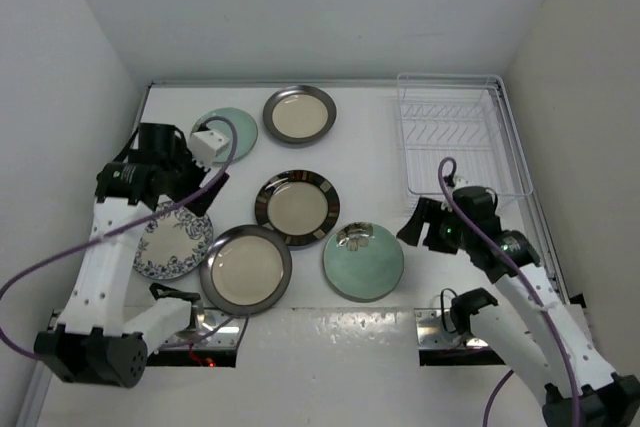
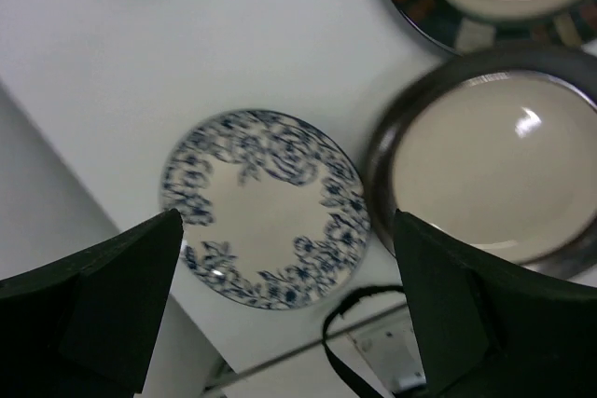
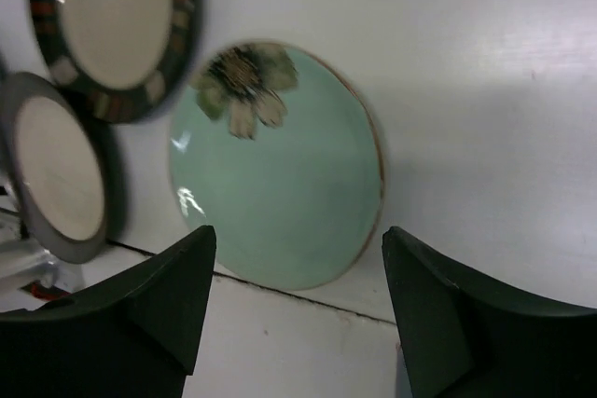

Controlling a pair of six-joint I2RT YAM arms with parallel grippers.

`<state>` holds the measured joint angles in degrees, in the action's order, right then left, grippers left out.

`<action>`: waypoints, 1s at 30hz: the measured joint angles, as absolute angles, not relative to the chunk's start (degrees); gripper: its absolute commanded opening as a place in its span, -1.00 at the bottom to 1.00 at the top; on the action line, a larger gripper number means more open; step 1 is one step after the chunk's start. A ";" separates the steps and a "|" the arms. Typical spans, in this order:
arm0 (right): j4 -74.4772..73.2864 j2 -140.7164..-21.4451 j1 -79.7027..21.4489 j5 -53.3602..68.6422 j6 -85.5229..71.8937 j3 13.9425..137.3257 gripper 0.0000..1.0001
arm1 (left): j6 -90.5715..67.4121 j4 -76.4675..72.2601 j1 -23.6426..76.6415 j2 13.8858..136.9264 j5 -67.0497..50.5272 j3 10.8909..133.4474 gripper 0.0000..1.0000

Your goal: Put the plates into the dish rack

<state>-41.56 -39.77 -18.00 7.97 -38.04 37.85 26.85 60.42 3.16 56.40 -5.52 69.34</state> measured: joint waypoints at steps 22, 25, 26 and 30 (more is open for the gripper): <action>-8.49 -44.53 -20.38 11.11 -59.79 5.21 -0.22 | 24.36 63.57 3.16 53.25 -7.70 62.04 0.99; -5.34 -45.54 -20.51 10.61 -60.38 4.01 -0.93 | 24.32 63.51 3.16 53.23 -7.51 61.95 0.99; -4.93 -45.74 -20.51 10.22 -60.05 3.62 -1.00 | 24.32 63.48 3.16 53.23 -7.44 61.95 0.99; -4.23 -44.45 -20.67 11.40 -59.35 3.20 -1.00 | 24.32 63.40 3.16 53.43 -6.96 61.95 0.99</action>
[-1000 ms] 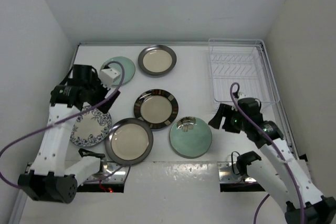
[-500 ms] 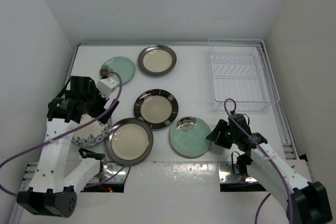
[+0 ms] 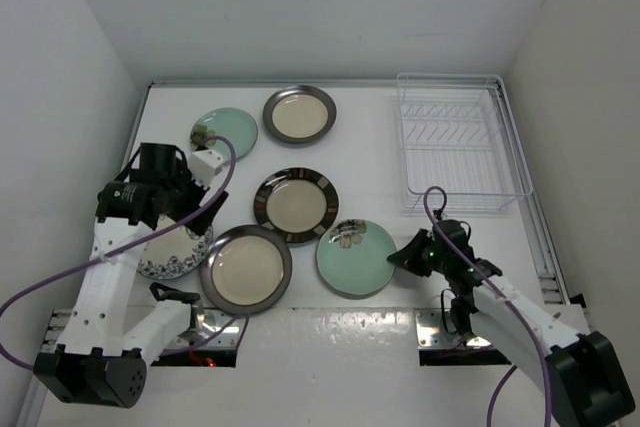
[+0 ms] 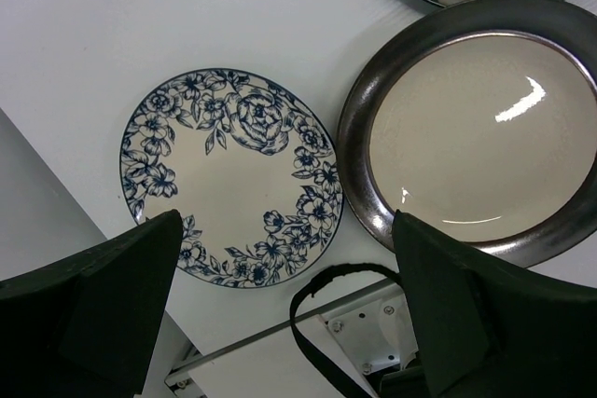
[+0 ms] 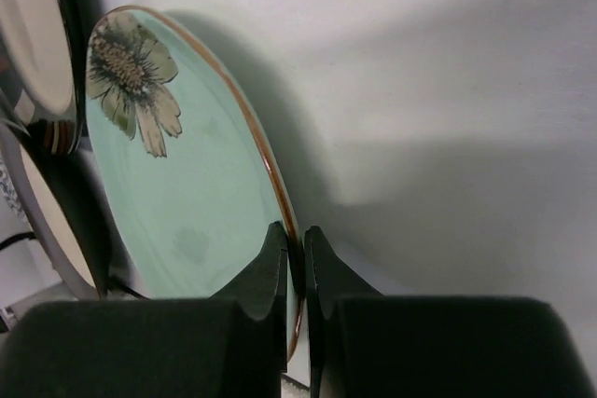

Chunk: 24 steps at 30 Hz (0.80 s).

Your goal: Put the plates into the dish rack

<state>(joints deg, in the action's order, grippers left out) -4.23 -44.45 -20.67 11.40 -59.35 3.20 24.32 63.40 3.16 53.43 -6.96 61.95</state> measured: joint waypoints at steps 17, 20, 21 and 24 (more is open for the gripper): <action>-45.80 -47.00 -20.78 5.63 -30.50 56.29 -1.00 | 24.34 59.46 3.01 61.32 -5.72 65.98 0.99; -44.53 -53.52 -20.67 2.85 -26.13 68.25 -1.00 | 24.34 58.33 2.79 63.26 -4.67 67.85 0.99; -43.90 -55.09 -20.47 1.58 -24.64 70.94 -1.00 | 24.34 58.13 2.59 63.70 -4.43 68.25 0.99; -41.80 -60.29 -19.20 -3.16 -19.62 78.30 -1.00 | 24.34 57.43 2.11 65.10 -3.60 68.97 0.99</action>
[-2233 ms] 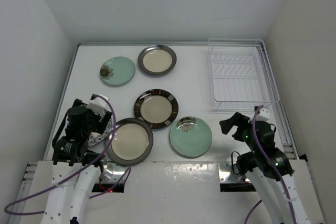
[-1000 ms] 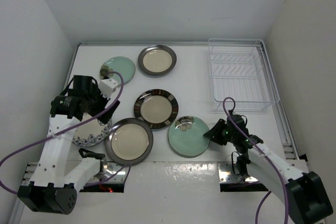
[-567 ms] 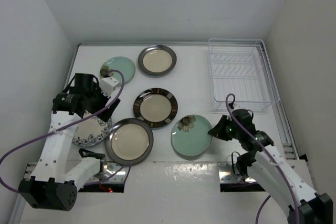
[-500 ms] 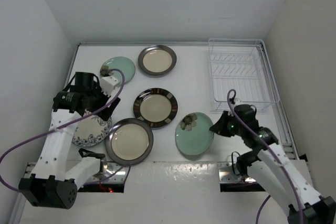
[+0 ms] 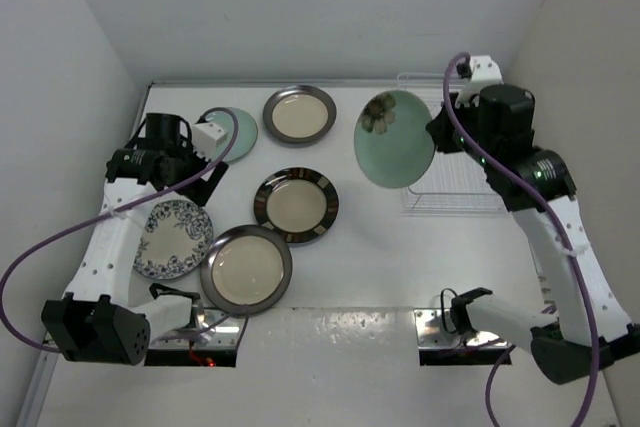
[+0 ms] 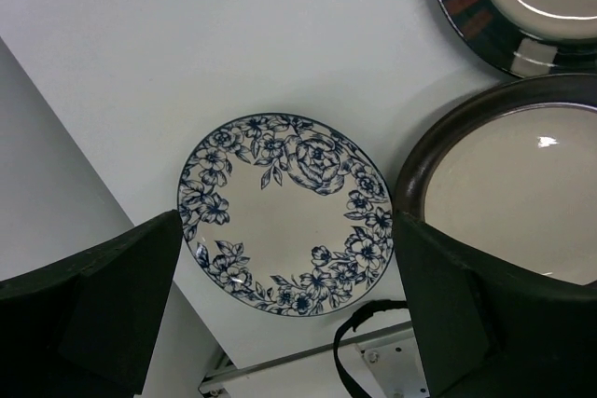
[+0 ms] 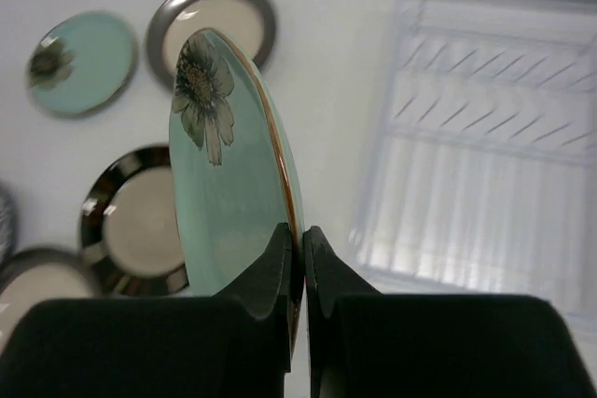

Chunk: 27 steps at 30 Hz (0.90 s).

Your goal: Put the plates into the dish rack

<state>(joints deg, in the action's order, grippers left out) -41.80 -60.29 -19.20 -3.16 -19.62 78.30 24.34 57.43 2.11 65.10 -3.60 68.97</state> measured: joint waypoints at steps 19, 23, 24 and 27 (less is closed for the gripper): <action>-19.44 -95.07 -9.10 -24.49 5.04 94.21 -1.00 | 22.15 47.53 1.15 99.77 -7.62 87.55 0.99; -15.44 -99.20 -9.10 -25.17 7.90 94.43 -1.00 | 20.51 46.98 0.30 104.18 -8.45 91.64 0.99; -14.76 -100.01 -9.10 -25.43 8.40 94.50 -1.00 | 20.18 46.96 0.05 104.79 -8.73 92.31 0.99; -11.99 -101.73 -9.10 -26.94 9.52 94.13 -1.00 | 19.42 46.89 -0.49 105.43 -9.23 93.10 0.99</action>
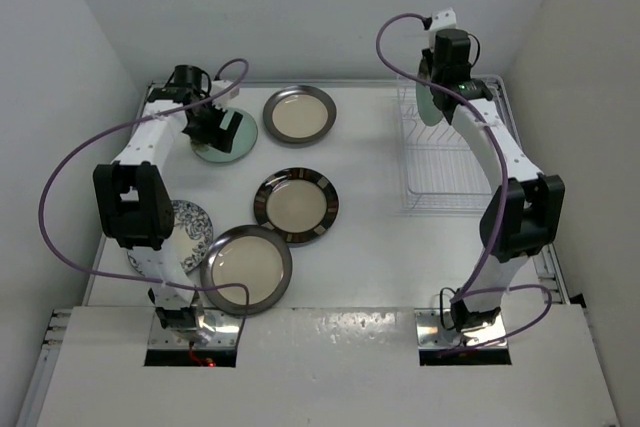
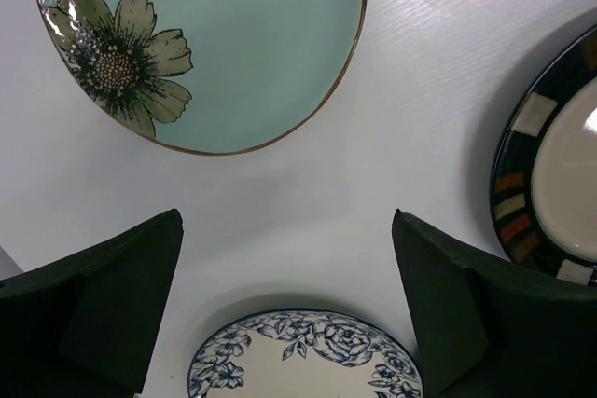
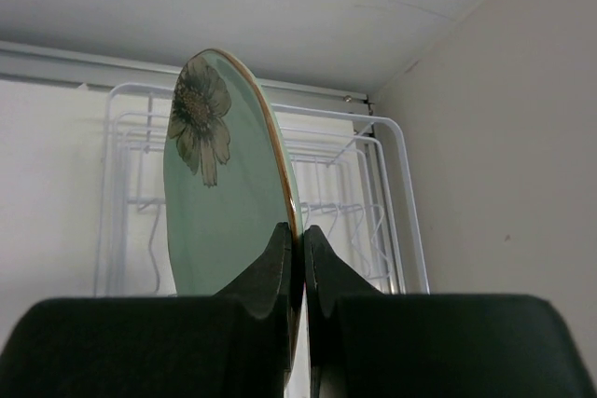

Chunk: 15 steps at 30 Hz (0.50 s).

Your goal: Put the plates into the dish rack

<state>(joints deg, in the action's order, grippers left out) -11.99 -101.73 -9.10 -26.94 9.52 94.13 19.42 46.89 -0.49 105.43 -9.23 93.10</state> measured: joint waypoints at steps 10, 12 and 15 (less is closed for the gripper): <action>-5.48 -101.89 -8.73 -30.92 7.75 90.83 -1.00 | 18.94 46.78 -0.86 108.36 -9.21 94.56 0.99; -5.21 -101.95 -8.71 -31.16 6.26 90.06 -1.00 | 18.90 46.76 -0.97 108.79 -9.23 94.56 0.99; -5.23 -102.37 -8.73 -31.18 4.25 89.08 -1.00 | 18.76 46.87 -1.32 109.34 -9.23 94.65 0.99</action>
<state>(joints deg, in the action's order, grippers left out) -5.23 -102.37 -8.73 -31.18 4.25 89.08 18.76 46.87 -1.32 109.34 -9.23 94.65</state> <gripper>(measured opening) 0.033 0.994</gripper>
